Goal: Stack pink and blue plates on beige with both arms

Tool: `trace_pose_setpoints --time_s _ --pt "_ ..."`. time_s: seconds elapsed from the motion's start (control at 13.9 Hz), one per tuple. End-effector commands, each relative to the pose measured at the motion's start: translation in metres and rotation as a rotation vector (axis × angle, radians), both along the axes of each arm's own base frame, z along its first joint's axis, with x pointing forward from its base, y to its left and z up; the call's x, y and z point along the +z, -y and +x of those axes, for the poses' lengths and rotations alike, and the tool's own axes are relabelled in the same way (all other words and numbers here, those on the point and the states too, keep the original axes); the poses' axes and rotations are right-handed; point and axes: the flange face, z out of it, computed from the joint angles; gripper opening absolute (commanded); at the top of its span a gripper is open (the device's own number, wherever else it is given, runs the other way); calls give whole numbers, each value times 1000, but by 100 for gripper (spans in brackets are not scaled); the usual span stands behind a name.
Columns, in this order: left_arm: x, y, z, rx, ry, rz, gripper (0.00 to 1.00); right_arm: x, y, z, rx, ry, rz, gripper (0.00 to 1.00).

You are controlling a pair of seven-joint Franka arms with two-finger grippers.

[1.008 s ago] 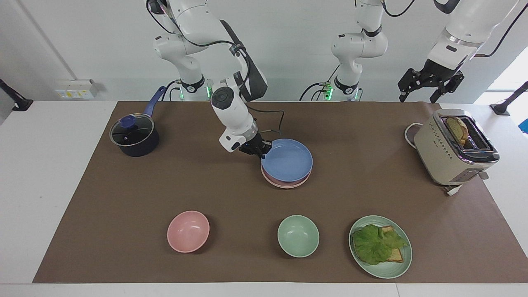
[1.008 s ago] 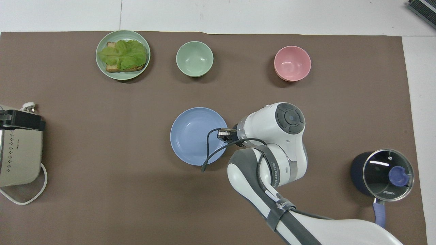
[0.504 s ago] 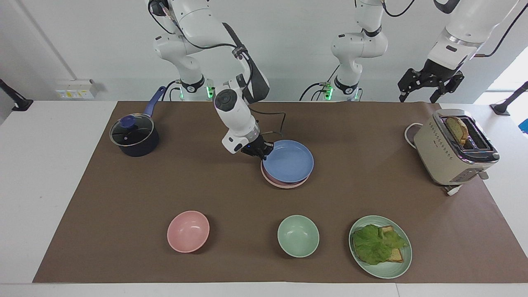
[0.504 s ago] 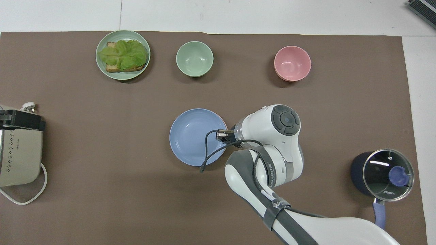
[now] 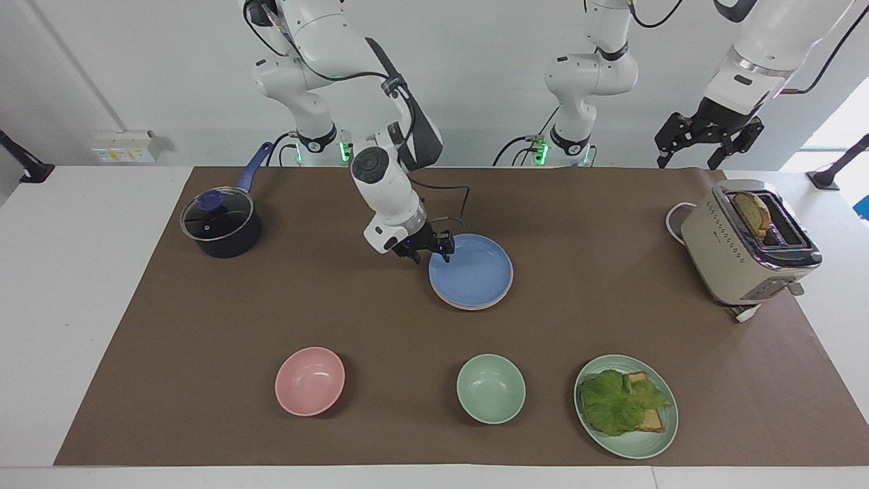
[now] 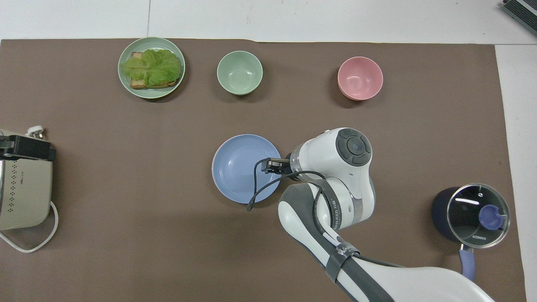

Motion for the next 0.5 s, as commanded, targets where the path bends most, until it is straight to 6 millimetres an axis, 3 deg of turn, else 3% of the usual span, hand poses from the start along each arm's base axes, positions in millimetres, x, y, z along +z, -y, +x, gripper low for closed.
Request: trace_pose_setpoints --time_s 0.0,0.22,0.43 --pt "6 -2 -4 -3 -4 12 100 27 27 13 -43 20 15 100" --pt "6 -2 -4 -3 -4 12 100 61 73 29 -16 63 -81 100" --pt "6 -2 -4 -3 -4 12 100 109 128 42 -27 73 -178 100"
